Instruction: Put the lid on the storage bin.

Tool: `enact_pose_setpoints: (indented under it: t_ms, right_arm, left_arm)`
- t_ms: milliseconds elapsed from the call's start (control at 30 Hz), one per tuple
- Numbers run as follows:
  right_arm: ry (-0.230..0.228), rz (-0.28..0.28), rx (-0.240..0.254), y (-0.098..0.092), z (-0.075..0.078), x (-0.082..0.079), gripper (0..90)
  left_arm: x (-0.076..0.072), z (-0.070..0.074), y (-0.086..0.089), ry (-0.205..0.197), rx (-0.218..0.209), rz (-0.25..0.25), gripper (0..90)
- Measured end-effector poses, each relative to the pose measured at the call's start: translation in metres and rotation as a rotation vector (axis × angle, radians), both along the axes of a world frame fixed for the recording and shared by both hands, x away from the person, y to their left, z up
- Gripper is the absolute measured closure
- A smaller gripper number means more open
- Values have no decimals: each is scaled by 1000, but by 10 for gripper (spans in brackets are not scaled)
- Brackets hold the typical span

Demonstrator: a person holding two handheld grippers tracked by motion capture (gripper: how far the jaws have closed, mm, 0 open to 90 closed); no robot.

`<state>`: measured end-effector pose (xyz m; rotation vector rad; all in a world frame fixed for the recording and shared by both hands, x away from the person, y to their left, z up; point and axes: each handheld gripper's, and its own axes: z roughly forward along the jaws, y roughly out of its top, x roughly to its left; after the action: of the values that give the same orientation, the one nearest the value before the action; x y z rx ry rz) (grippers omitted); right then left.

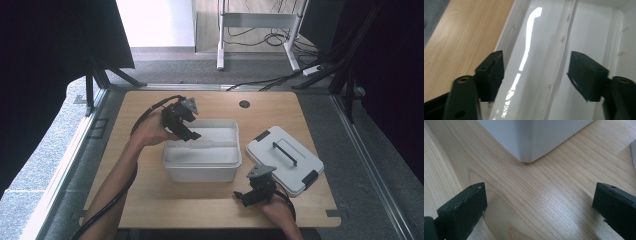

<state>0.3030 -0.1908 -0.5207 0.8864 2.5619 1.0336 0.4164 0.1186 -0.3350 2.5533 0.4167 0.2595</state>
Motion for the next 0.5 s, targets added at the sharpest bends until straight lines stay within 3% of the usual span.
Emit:
enact_pose_setpoints:
  t_ms: [67,167,267,500]
  right_arm:
    - [0,0,0,0,0,0,0]
    - [0,0,0,0,0,0,0]
    - [0,0,1,0,0,0,0]
    - [1,0,1,0,0,0,0]
  left_arm:
    - [-2,1,3,-2,-4,14,248]
    - [-10,4,18,-24,-19,63,141]
    - [-21,5,38,-31,-56,118,101]
    - [-39,-2,68,-54,-76,194,0]
